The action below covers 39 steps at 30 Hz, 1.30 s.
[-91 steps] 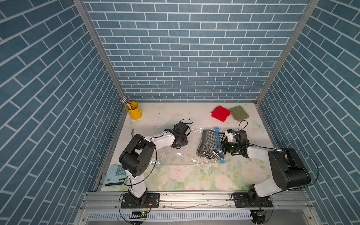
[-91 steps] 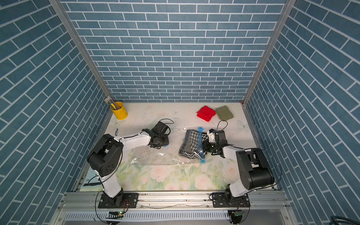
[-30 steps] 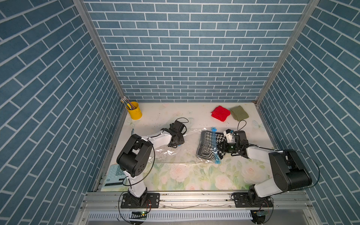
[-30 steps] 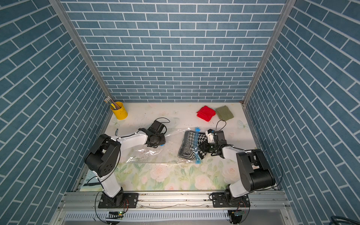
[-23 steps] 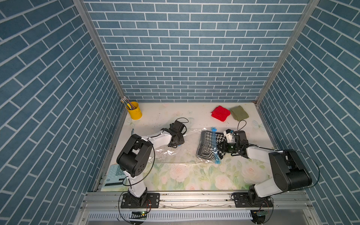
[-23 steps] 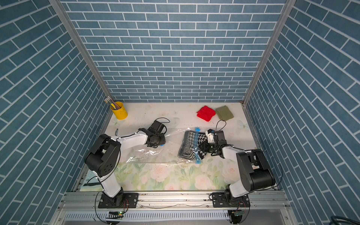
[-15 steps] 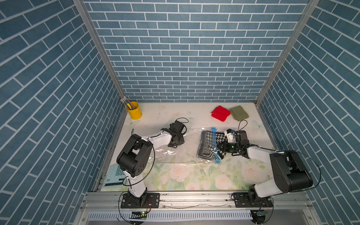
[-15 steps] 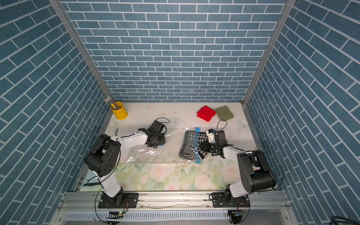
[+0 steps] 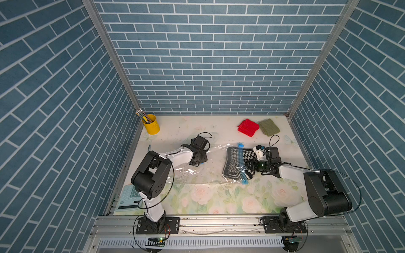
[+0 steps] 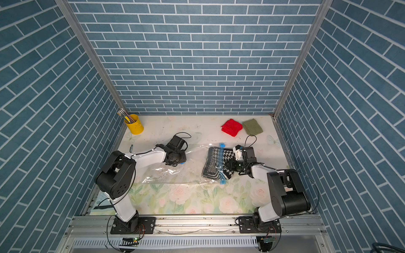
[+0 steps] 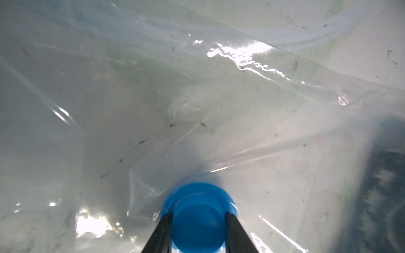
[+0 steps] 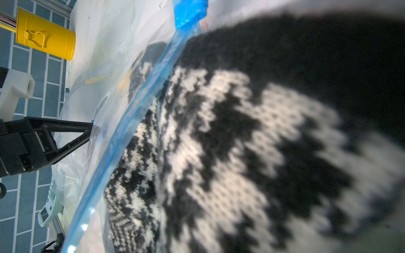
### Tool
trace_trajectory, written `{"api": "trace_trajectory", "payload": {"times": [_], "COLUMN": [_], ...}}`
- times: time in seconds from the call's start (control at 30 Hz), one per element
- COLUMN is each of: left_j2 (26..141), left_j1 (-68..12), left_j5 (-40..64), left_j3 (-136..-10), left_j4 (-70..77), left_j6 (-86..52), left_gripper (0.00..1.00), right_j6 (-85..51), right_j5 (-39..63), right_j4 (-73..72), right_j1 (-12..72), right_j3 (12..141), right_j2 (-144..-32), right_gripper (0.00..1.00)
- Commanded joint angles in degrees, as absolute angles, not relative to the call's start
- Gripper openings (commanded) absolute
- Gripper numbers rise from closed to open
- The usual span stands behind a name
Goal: Take the scarf out of the vacuum bag
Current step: Take out the scarf from the vacuum bag.
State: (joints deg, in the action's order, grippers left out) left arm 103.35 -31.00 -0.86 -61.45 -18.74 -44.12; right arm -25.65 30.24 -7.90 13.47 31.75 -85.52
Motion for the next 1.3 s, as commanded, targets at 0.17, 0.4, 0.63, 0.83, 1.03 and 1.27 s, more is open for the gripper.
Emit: {"api": "trace_trajectory", "payload": {"times": [0.17, 0.4, 0.63, 0.83, 1.03, 1.27], "left_j2": [102.38, 101.95, 101.7, 101.8, 101.86, 101.69], "left_j1": [-30.41, -30.43, -30.41, -30.41, -30.41, -30.48], "left_j5": [-4.39, -4.55, -4.65, -4.77, -4.79, -5.44], "left_j3": [-60.38, -59.68, -59.72, -59.89, -59.93, -60.18], "left_j4": [-22.5, -22.41, -22.42, -22.46, -22.48, -22.87], "left_j6": [-44.73, -44.83, -45.15, -45.11, -45.18, -45.35], "left_gripper": [0.05, 0.05, 0.05, 0.05, 0.05, 0.05], "right_j6": [-24.53, -24.79, -24.7, -24.61, -24.7, -24.61], "right_j5": [29.09, 28.72, 28.9, 29.0, 29.52, 30.45], "right_j4": [-6.54, -6.48, -6.07, -5.85, -6.6, -7.1], "right_j1": [12.8, 12.85, 12.57, 12.16, 12.24, 13.08], "right_j3": [31.15, 30.83, 30.53, 30.54, 30.55, 30.7], "right_j2": [-84.89, -84.46, -83.2, -82.92, -84.06, -85.83], "right_gripper": [0.0, 0.0, 0.0, 0.0, 0.0, 0.0]}}
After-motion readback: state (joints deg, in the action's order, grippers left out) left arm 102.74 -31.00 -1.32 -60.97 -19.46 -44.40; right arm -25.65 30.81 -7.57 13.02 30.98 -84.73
